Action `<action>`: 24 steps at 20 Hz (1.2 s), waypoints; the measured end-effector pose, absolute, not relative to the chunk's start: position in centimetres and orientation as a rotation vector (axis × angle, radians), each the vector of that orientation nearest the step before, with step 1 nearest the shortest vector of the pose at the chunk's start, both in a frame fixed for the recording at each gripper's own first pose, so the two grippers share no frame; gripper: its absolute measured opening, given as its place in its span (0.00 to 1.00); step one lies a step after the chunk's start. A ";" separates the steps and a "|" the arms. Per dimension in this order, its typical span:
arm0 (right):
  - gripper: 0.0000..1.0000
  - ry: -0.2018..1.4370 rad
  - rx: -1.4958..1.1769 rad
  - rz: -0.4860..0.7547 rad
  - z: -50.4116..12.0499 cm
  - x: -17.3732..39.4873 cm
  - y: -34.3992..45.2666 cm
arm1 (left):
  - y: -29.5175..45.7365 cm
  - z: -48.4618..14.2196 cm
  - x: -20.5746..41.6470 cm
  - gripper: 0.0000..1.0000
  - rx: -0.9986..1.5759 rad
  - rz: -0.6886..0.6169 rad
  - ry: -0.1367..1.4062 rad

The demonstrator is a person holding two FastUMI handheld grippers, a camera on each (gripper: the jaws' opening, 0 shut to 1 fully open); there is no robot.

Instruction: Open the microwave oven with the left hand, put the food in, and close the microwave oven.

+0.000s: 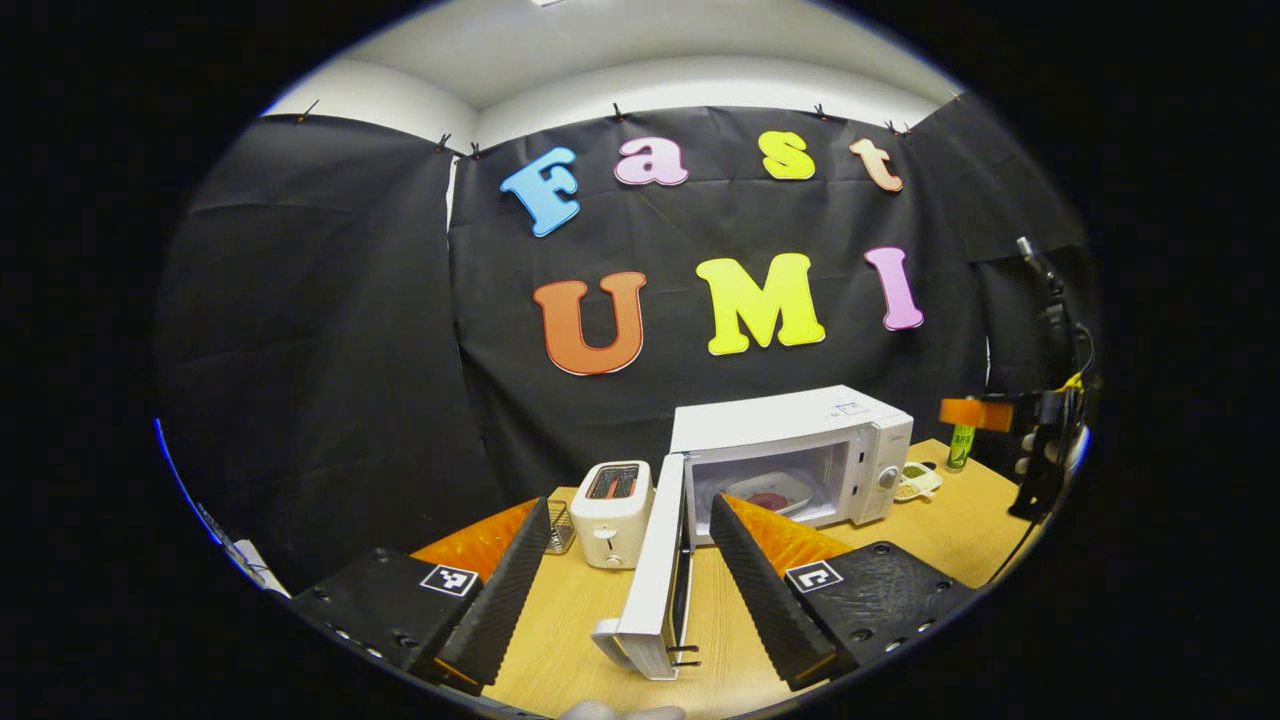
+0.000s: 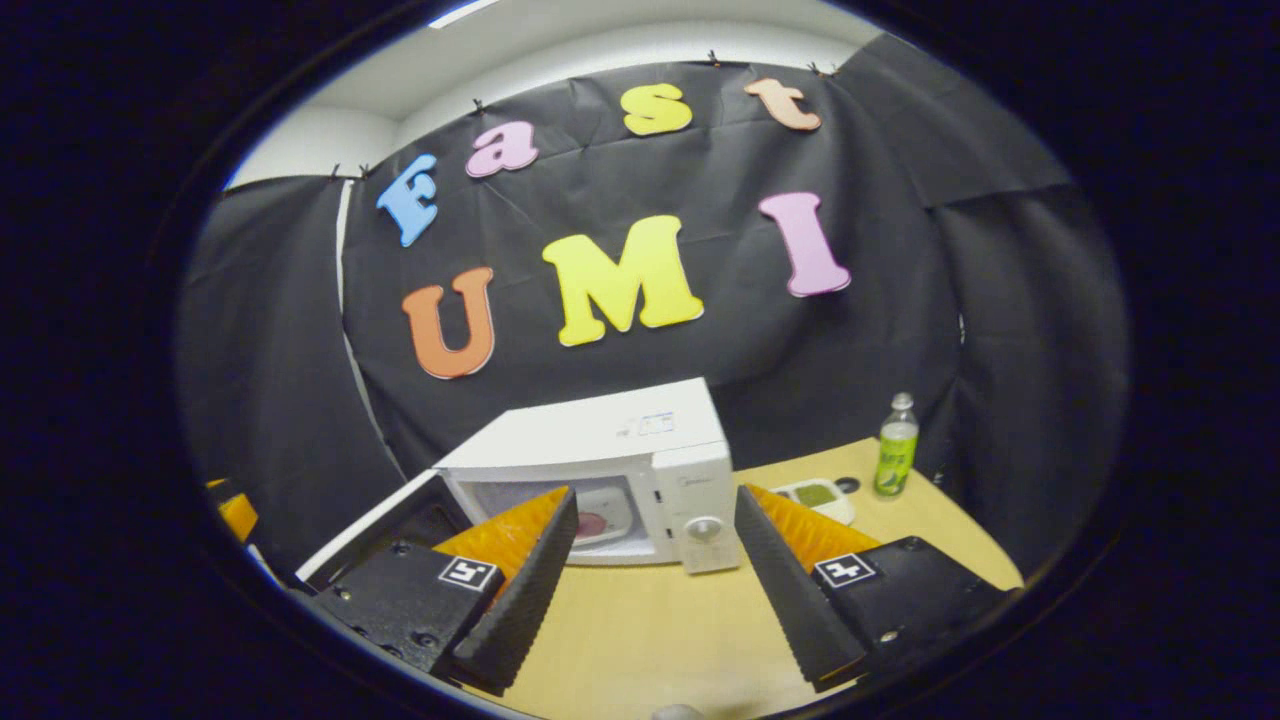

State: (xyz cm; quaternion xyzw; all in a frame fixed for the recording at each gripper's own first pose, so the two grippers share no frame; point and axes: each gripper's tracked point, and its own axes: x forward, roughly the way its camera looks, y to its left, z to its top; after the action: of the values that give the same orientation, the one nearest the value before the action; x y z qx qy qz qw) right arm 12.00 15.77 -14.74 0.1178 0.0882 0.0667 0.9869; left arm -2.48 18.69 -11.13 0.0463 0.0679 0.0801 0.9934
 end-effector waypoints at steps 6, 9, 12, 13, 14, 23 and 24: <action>1.00 0.211 0.171 0.058 -12.0 6.3 10.7 | 20.9 -14.0 -0.5 0.83 0.079 0.169 0.156; 1.00 0.228 0.184 0.081 -11.3 4.9 11.5 | 21.3 -15.3 0.4 0.61 0.050 0.151 0.163; 1.00 0.242 0.194 0.105 -11.0 3.9 12.3 | 22.2 -16.9 0.8 0.29 0.052 0.147 0.169; 0.92 0.249 0.188 0.109 -10.9 3.7 12.4 | 22.4 -17.6 0.6 0.19 0.044 0.140 0.179; 1.00 0.250 0.179 0.102 -10.9 3.7 12.2 | 22.7 -18.0 0.6 0.18 0.041 0.144 0.178; 1.00 0.251 0.134 0.078 -9.4 3.0 12.5 | 24.9 -24.4 -0.3 0.00 0.018 0.131 0.261; 1.00 0.248 0.134 0.077 -9.1 2.9 12.5 | 25.1 -24.6 -0.2 0.00 0.034 0.138 0.259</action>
State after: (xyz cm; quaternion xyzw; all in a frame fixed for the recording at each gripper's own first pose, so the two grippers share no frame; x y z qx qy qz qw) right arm 2.88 12.54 -9.13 0.0668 0.1234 0.0386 0.9894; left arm -0.18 25.15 -24.60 0.0168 0.1291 0.0688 0.9891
